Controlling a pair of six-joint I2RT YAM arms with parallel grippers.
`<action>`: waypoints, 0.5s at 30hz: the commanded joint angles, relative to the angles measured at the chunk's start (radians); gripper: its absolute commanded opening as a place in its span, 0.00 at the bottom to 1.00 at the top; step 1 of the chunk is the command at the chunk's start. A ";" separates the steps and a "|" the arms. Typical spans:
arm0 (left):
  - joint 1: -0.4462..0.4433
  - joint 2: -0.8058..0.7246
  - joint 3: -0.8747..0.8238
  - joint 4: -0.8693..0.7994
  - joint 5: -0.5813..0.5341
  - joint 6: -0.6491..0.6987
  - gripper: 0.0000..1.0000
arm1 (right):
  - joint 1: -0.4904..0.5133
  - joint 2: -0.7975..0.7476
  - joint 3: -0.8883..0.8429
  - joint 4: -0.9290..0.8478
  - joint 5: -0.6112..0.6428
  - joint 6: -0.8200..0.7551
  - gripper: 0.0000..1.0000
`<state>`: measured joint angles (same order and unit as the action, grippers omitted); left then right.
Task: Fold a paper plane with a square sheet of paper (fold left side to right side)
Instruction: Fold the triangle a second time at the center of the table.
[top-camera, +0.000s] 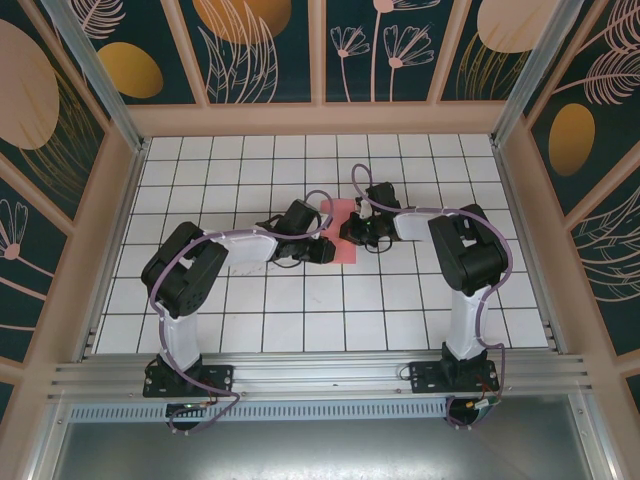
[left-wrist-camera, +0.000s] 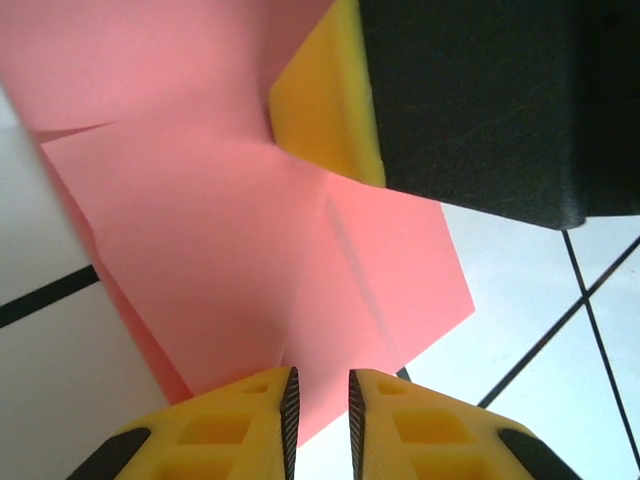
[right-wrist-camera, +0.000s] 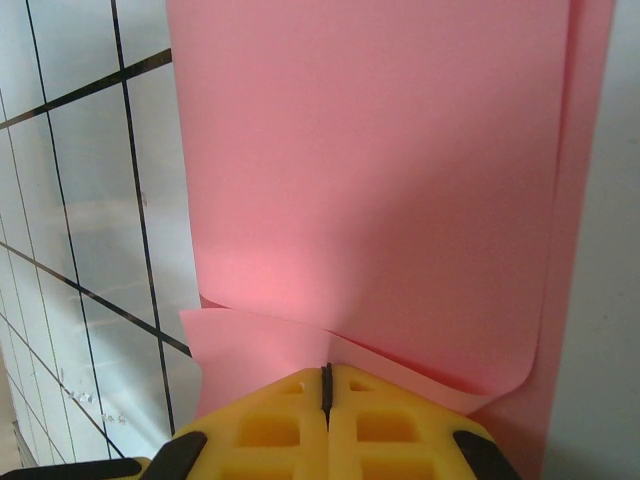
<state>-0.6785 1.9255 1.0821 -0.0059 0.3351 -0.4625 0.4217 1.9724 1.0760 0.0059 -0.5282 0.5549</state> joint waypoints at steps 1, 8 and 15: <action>0.008 0.012 -0.016 0.009 -0.034 -0.008 0.24 | 0.002 0.024 -0.002 -0.090 0.050 -0.029 0.00; 0.008 0.013 -0.026 0.006 -0.048 -0.007 0.23 | 0.002 0.025 0.004 -0.099 0.055 -0.035 0.00; 0.009 0.012 -0.062 0.028 -0.033 -0.022 0.19 | 0.002 0.020 0.007 -0.092 0.046 -0.046 0.00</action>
<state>-0.6785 1.9255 1.0470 0.0185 0.3031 -0.4702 0.4217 1.9724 1.0801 -0.0021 -0.5278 0.5400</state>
